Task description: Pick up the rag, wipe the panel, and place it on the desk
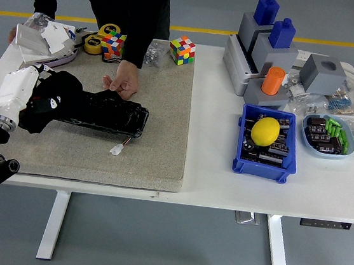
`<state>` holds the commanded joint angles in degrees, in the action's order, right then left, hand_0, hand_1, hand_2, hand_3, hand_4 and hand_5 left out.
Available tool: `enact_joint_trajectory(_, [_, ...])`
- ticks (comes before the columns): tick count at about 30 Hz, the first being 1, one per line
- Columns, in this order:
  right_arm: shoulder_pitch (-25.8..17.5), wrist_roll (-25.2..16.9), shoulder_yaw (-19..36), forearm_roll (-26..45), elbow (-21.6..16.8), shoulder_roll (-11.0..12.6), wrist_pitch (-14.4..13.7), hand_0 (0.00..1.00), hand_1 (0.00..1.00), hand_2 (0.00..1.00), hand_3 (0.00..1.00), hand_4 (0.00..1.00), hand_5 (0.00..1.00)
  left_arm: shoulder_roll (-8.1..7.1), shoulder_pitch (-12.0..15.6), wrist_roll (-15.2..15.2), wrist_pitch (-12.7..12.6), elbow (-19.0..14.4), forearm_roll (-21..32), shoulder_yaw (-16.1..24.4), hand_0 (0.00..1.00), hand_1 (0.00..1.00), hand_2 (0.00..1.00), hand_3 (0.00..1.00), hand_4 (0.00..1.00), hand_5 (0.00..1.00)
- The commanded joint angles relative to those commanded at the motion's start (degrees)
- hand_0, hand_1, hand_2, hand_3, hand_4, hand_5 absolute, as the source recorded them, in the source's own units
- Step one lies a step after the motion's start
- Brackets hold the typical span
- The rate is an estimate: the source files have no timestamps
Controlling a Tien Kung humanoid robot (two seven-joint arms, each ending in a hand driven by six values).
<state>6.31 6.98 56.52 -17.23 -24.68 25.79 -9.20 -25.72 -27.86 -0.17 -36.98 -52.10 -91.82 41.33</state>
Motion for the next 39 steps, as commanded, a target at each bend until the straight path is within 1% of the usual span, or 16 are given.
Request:
enact_joint_trajectory(8, [0.0,0.0,0.0,0.0,0.0,0.0,0.1,0.713,0.610,0.671,0.611,0.998,0.595,0.88,-0.4,0.0,0.0,-0.4,0.6,-2.1,0.173,0.095,0.343,0.641,0.559,0.046])
enact_joint_trajectory(13, [0.1,0.0,-0.1,0.0,0.1,0.1,0.1,0.714,0.610,0.671,0.612,0.998,0.596,1.55,-0.9,0.3,0.0,-1.4,0.6,-4.2,0.173,0.095,0.344,0.640,0.559,0.046])
enact_joint_trajectory(18, [0.1,0.0,-0.2,0.0,0.1,0.1,0.1,0.716,0.609,0.671,0.611,0.998,0.596,2.02,-1.3,0.6,0.0,-3.3,0.2,-6.2,0.175,0.095,0.343,0.640,0.558,0.045])
enact_joint_trajectory(26, [0.2,-0.1,-0.4,0.1,0.1,0.1,0.2,0.717,0.610,0.671,0.612,0.998,0.597,2.38,-2.4,1.4,0.0,-7.0,-0.7,-9.4,0.175,0.095,0.342,0.640,0.559,0.044])
enact_joint_trajectory(39, [0.2,-0.1,-0.7,0.2,0.2,0.3,0.3,0.716,0.610,0.671,0.612,0.998,0.596,2.63,-3.6,2.2,0.0,-9.6,-1.4,-13.3,0.177,0.094,0.345,0.640,0.559,0.046])
